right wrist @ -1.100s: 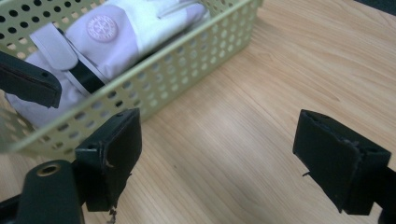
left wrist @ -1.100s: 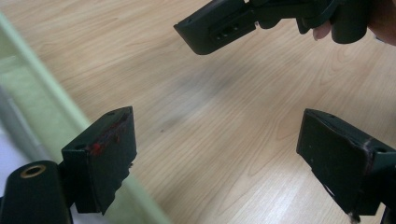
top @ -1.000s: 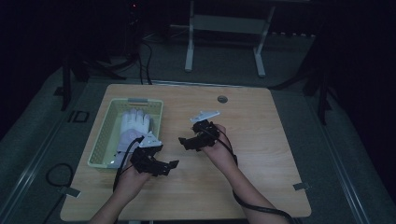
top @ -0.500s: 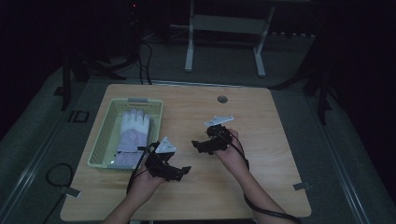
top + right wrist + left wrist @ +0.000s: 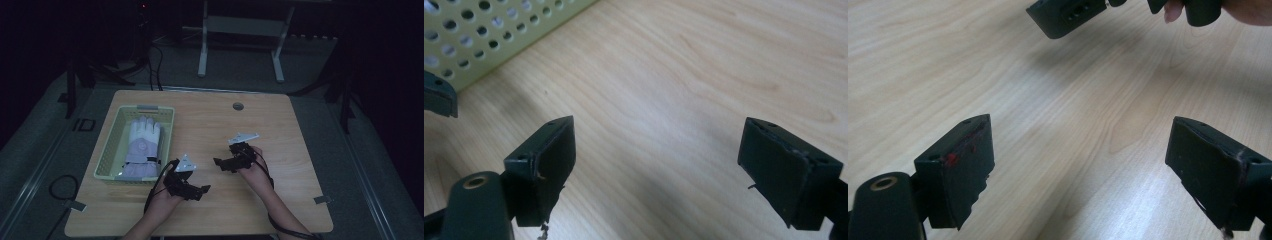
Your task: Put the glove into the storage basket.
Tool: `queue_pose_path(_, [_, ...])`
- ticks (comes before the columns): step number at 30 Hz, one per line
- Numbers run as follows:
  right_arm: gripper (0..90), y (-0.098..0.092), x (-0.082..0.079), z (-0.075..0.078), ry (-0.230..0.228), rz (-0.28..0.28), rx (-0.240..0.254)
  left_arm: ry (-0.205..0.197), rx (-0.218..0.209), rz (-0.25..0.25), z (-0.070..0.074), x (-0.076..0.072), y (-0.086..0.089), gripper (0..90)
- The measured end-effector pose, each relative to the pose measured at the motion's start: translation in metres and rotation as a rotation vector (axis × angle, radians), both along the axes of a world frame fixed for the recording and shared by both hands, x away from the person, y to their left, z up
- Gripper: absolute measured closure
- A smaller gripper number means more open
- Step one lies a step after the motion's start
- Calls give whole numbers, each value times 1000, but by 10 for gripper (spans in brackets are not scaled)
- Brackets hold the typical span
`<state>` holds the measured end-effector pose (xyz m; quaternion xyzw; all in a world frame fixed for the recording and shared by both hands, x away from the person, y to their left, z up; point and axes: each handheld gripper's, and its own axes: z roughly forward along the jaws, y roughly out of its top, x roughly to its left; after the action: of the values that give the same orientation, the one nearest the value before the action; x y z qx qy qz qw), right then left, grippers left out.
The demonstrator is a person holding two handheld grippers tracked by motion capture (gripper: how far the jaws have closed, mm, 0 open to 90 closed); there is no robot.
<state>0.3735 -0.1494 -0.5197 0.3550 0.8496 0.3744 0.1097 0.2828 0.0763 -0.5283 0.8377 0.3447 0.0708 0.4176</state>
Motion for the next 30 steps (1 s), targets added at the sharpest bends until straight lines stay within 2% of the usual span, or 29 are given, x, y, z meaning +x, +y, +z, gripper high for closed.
queue_pose_path(6, [150, -13, -6, -10, -13, 9, 5, 16, -4, -4, -13, -1, -9, 120])
queue_pose_path(10, [150, -21, -7, -15, -31, -12, 2, 20, -10, 0, -17, -1, -12, 120])
queue_pose_path(14, [150, -31, -7, -21, -29, -28, 19, -1, -40, 21, -20, 0, -13, 120])
queue_pose_path(19, [143, -37, -9, -30, -16, -30, 15, -4, -61, 32, -24, 0, -14, 120])
queue_pose_path(23, [143, -43, -11, -33, -14, -32, 36, -14, -56, 33, -27, -1, -15, 120])
queue_pose_path(27, [143, -46, -13, -34, -19, -32, 50, -38, -22, 44, -31, -3, -18, 119])
queue_pose_path(30, [142, -48, -14, -35, -31, -22, 25, -51, -26, 62, -32, -4, -19, 119])
